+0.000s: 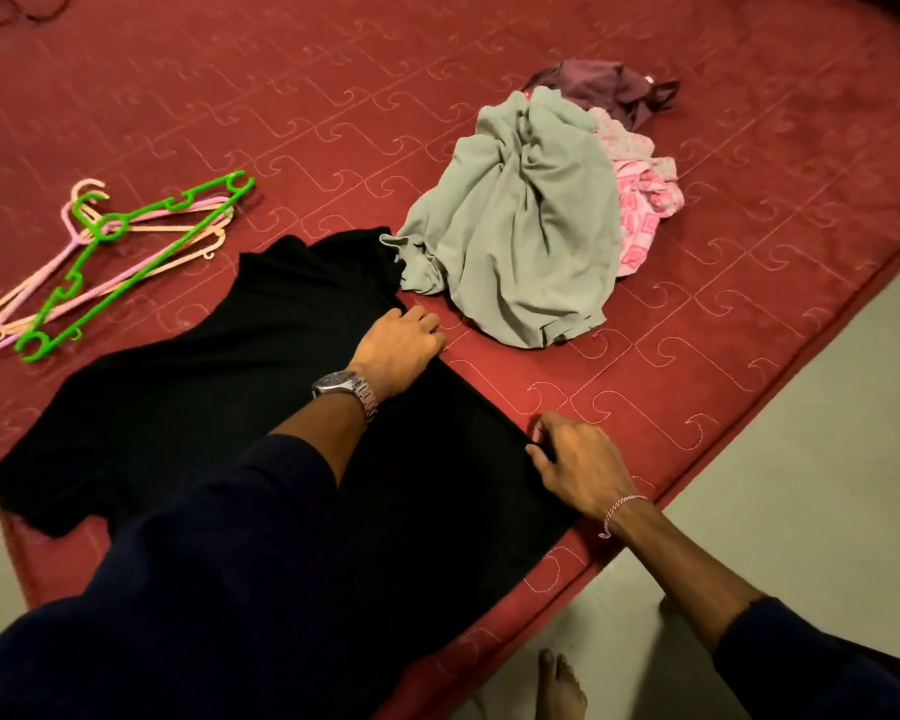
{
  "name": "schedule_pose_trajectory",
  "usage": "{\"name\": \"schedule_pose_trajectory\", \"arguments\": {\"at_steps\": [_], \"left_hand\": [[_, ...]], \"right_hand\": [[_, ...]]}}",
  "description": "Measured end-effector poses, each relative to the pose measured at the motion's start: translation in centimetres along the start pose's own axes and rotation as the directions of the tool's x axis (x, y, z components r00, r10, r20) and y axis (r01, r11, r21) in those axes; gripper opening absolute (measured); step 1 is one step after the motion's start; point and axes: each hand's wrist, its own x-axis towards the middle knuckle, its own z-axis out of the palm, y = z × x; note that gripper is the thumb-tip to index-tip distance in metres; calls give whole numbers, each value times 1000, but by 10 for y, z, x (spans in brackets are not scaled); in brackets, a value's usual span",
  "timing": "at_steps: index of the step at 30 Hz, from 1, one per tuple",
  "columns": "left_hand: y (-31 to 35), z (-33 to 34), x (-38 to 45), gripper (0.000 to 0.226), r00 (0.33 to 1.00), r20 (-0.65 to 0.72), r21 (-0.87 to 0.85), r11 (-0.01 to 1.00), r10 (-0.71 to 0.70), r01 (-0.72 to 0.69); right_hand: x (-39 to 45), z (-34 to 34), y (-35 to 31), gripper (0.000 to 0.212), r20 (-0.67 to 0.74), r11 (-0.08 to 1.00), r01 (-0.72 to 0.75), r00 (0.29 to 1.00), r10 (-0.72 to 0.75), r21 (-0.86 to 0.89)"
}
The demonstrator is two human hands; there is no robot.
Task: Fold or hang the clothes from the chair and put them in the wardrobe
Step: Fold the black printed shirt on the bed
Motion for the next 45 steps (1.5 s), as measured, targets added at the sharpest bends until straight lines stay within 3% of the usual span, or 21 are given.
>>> {"name": "schedule_pose_trajectory", "arguments": {"at_steps": [4, 9, 13, 19, 26, 33, 35, 37, 39, 42, 45], "left_hand": [[-8, -5, -15, 28, 998, -21, -10, 998, -55, 55], [-22, -5, -48, 28, 996, -26, 22, 996, -86, 87], [-30, 3, -91, 31, 977, 71, 108, 976, -200, 192], [-28, 20, -143, 34, 906, 144, 128, 915, -398, 382], [-25, 33, -173, 46, 857, 176, 176, 872, -484, 457], [-20, 53, -191, 56, 831, 212, 99, 857, -514, 505], [-19, 58, -193, 58, 832, 202, 63, 855, -516, 515], [-18, 60, -193, 56, 823, 181, 23, 839, -539, 544], [-15, 61, -191, 55, 805, 184, -45, 813, -564, 580], [-9, 65, -188, 51, 770, 154, -133, 759, -619, 637], [-10, 66, -184, 32, 736, 89, -229, 705, -672, 671]], "right_hand": [[-11, -2, -7, 15, -19, 989, 141, 990, -142, -36], [-33, -5, -34, 23, -106, 886, 326, 920, -378, -331], [-48, 6, -65, 35, -14, 795, 444, 869, -494, -414], [-69, 48, -98, 49, 153, 748, 543, 835, -528, -381], [-89, 69, -121, 33, 215, 809, 563, 822, -526, -172], [-96, 76, -133, 31, 405, 851, 524, 786, -467, -35], [-89, 73, -130, 41, 381, 861, 509, 796, -470, -2], [-75, 72, -127, 44, 231, 834, 550, 817, -529, -35], [-59, 74, -124, 40, 125, 789, 608, 793, -596, -94], [-35, 79, -127, 44, 191, 732, 661, 750, -634, -165], [-7, 72, -143, 41, 198, 786, 613, 782, -591, -76]]}}
